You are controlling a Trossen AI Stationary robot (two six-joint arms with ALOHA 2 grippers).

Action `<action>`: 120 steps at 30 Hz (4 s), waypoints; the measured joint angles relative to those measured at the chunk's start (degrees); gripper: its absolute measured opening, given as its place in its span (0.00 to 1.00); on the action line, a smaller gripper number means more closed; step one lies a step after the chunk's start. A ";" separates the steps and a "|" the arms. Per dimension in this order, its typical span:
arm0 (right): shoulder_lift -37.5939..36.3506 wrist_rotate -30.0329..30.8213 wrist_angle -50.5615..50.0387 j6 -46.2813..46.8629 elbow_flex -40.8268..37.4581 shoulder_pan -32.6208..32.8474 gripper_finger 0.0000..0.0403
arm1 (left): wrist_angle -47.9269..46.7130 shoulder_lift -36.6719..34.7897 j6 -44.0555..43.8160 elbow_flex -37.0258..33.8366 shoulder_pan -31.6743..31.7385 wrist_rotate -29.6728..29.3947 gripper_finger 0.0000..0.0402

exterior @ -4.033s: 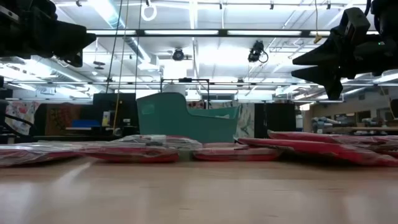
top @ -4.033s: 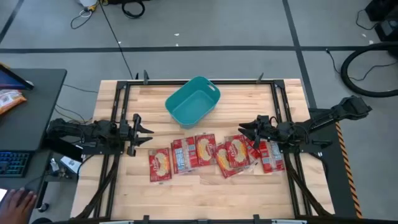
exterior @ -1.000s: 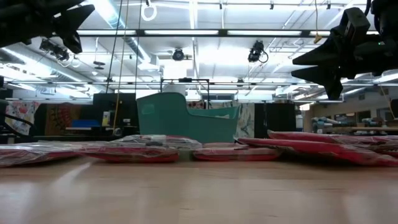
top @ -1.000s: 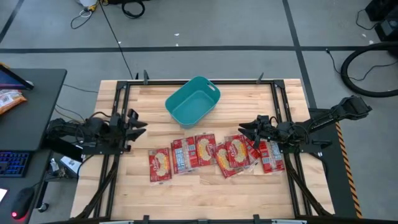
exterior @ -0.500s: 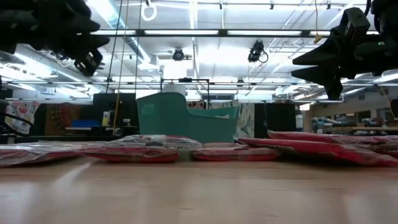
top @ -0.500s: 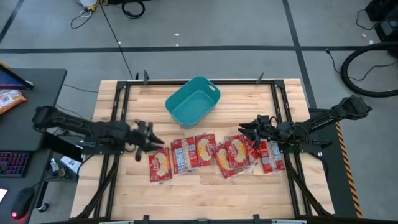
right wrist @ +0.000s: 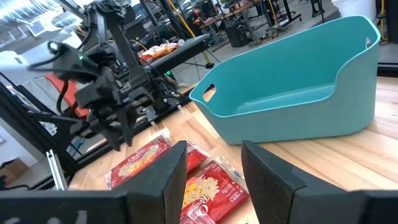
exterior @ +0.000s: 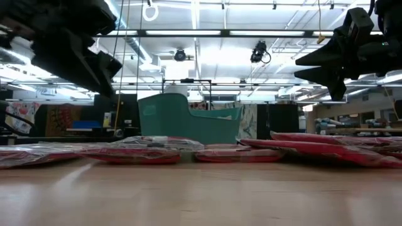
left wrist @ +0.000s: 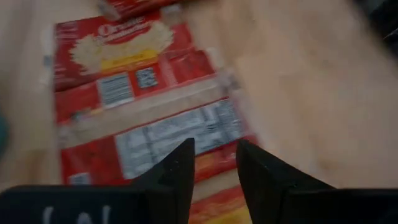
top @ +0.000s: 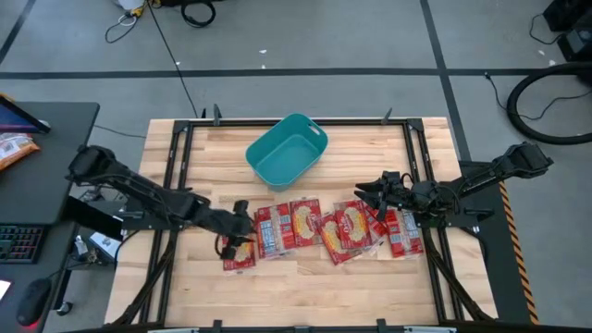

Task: Sort popcorn bags into baskets
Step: Put the red popcorn bag into the green container

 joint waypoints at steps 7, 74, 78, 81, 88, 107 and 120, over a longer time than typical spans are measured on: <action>0.00 0.00 0.00 0.00 0.00 -0.02 0.39 | -9.10 9.30 10.56 7.73 -2.06 -9.42 0.49; 0.00 0.00 0.05 0.00 0.00 0.00 0.39 | -21.77 13.61 26.90 20.18 -0.54 -15.40 0.01; 0.00 0.00 0.03 0.00 0.00 0.00 0.39 | -21.35 11.70 26.93 20.17 -0.38 -16.66 0.00; 0.00 0.00 0.02 0.01 0.00 -0.01 0.39 | -21.68 10.28 26.89 20.17 -0.45 -17.76 0.00; -0.02 0.00 0.02 0.00 0.00 0.00 0.39 | -21.33 7.36 26.66 20.21 -0.46 -19.25 0.00; 0.00 0.00 -0.05 0.00 0.00 0.00 0.39 | -26.48 10.52 17.92 20.04 -6.34 -14.24 0.24; 0.00 0.00 0.48 0.00 0.02 -0.02 0.39 | -24.06 23.87 22.46 20.12 -6.68 -17.52 0.49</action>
